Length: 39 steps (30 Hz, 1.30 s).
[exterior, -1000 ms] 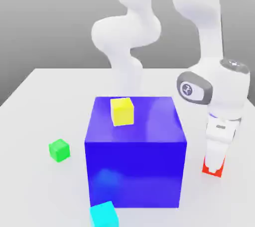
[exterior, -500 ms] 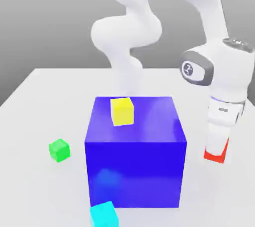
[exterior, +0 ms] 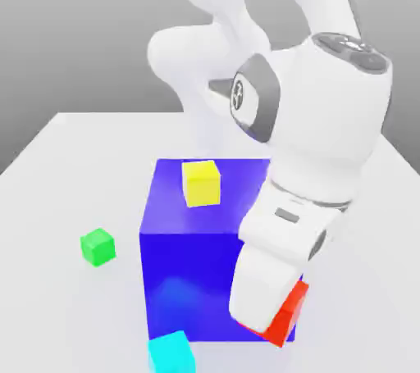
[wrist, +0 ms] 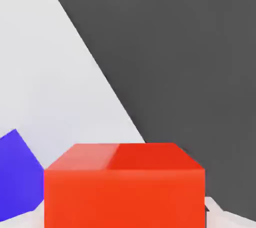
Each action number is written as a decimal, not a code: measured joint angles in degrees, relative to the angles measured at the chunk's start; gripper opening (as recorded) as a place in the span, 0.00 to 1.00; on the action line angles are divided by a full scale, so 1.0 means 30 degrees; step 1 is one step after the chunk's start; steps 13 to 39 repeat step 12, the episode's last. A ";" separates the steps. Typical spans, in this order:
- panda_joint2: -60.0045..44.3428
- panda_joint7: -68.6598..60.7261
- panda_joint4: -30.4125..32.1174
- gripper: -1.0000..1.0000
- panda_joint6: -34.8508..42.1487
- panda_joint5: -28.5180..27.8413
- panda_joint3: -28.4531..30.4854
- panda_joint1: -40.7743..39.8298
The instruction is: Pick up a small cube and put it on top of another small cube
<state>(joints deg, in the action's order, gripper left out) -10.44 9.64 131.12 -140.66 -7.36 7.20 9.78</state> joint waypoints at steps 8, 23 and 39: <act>-0.1975 0.2053 0.1940 0.00 -0.4088 0.4381 0.0713 -0.1889; -0.2380 0.1961 0.1943 1.00 -0.4491 0.4558 0.0623 -0.1972; -0.2380 0.1961 0.1943 1.00 -0.4491 0.4558 0.0623 -0.1972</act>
